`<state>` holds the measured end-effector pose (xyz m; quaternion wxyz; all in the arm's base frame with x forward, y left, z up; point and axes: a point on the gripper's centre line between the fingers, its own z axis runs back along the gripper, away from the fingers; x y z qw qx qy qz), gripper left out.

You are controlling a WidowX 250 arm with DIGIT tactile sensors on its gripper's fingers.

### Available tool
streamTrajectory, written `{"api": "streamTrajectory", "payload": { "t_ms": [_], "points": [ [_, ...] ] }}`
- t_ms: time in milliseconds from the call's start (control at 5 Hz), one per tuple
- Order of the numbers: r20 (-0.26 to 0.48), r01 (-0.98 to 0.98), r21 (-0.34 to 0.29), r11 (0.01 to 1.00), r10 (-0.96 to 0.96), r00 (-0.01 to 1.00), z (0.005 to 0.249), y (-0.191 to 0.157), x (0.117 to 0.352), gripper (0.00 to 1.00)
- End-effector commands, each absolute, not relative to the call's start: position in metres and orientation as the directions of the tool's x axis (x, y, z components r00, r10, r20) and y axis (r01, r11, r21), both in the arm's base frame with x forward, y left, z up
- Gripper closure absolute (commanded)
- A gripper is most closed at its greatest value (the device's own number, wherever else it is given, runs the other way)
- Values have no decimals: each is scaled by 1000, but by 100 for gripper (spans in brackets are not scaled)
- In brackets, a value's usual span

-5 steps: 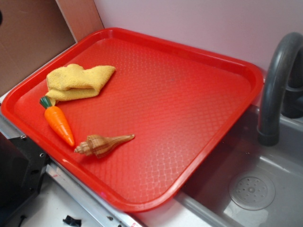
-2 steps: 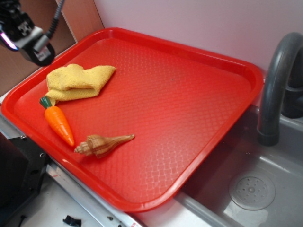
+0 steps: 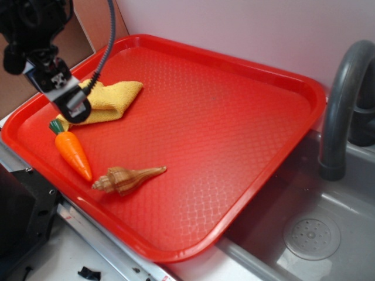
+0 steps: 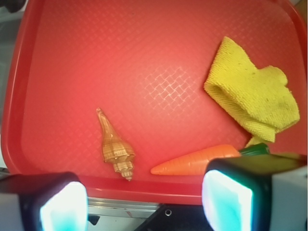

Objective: Grab the shell.

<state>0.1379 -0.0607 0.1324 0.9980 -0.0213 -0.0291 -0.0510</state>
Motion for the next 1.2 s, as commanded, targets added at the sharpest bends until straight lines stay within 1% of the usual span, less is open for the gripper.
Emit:
{"api": "streamTrajectory", "payload": {
  "t_ms": [0, 200, 400, 600, 800, 1000],
  "points": [
    [-11, 185, 36, 982, -184, 983, 87, -78, 141, 0],
    [-28, 241, 31, 970, -240, 970, 66, -84, 144, 0],
    [-59, 280, 63, 958, -276, 959, 43, -88, 142, 0],
    [-87, 288, 113, 951, -279, 956, 31, -85, 139, 0],
    [-107, 287, 133, 949, -274, 956, 24, -80, 140, 0],
    [-117, 284, 128, 950, -269, 956, 22, -78, 142, 0]
  ]
}}
